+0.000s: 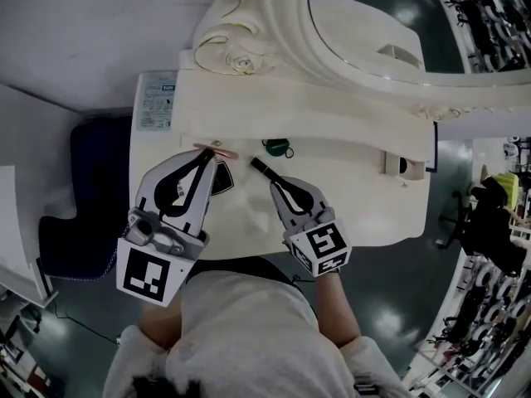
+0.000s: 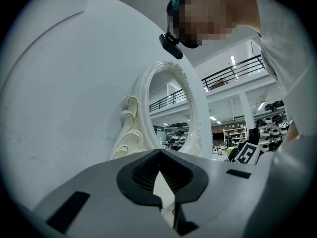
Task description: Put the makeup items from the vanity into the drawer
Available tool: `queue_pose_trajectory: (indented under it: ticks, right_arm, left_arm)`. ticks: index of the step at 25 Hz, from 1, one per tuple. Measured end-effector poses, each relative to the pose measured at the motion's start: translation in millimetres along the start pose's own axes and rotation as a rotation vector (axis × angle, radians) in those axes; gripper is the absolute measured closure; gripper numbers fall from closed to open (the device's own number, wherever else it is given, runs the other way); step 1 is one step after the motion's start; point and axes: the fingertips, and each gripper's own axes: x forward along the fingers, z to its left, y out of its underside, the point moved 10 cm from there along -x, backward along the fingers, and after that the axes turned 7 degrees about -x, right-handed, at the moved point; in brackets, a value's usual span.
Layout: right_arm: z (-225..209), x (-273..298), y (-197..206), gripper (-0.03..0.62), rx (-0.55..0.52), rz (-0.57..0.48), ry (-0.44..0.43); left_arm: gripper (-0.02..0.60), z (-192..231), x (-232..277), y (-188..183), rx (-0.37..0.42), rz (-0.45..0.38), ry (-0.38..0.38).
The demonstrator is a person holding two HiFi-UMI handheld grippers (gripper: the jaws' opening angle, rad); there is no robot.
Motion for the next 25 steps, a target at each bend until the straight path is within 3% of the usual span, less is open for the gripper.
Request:
queue_pose_trajectory:
  ticks: [7, 10, 25]
  right_arm:
    - [-0.5, 14.7, 10.2, 0.566, -0.035, 0.075, -0.012]
    - [-2.9, 19.2, 15.2, 0.486, -0.045, 0.115, -0.015]
    - [-14.6, 43.5, 38.5, 0.437, -0.092, 0.262, -0.056]
  left_arm:
    - [0.566, 7.5, 0.4, 8.6, -0.016, 0.012, 0.002]
    - [0.566, 10.2, 0.8, 9.5, -0.017, 0.017, 0.003]
    - [0.566, 21.6, 1.4, 14.0, -0.027, 0.021, -0.003]
